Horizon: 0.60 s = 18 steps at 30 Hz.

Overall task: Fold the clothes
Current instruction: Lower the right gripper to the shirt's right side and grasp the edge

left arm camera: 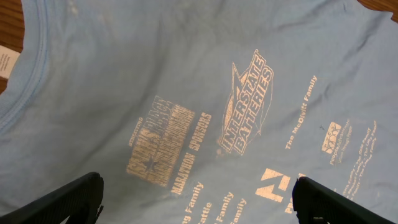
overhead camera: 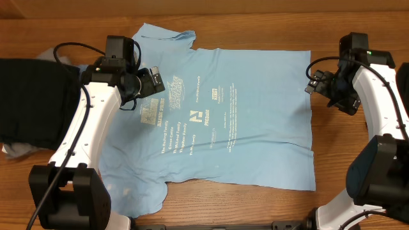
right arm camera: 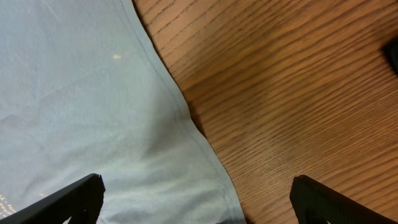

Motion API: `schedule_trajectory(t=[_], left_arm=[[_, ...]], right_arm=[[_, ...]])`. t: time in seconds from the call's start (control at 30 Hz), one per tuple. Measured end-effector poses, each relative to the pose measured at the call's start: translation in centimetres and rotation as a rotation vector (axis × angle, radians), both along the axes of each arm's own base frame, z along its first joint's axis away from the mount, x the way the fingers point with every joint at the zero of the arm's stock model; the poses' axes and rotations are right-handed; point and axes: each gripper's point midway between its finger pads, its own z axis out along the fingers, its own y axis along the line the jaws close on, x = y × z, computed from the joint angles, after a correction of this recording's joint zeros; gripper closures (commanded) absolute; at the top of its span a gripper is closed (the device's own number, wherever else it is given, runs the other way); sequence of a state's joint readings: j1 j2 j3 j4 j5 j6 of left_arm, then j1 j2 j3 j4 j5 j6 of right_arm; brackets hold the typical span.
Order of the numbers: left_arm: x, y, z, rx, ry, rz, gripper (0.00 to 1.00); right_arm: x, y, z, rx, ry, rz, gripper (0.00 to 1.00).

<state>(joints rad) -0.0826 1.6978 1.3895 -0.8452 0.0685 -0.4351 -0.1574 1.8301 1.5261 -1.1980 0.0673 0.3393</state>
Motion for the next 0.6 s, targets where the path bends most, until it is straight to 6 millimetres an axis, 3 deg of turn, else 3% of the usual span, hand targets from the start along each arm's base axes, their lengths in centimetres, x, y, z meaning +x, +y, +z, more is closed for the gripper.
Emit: schedule_trajectory(t=[0.47, 0.53, 0.57, 0.6], left_arm=[[0.0, 0.0, 0.0, 0.000, 0.000, 0.000, 0.00], [0.0, 0.0, 0.0, 0.000, 0.000, 0.000, 0.00], [0.0, 0.0, 0.0, 0.000, 0.000, 0.000, 0.00], [0.0, 0.0, 0.0, 0.000, 0.000, 0.000, 0.00]], right_arm=[[0.1, 0.0, 0.0, 0.000, -0.003, 0.000, 0.00], [0.6, -0.1, 0.1, -0.001, -0.025, 0.000, 0.00], [3.1, -0.3, 0.6, -0.007, -0.128, 0.002, 0.00], [4.2, -0.3, 0.9, -0.008, -0.176, 0.003, 0.00]])
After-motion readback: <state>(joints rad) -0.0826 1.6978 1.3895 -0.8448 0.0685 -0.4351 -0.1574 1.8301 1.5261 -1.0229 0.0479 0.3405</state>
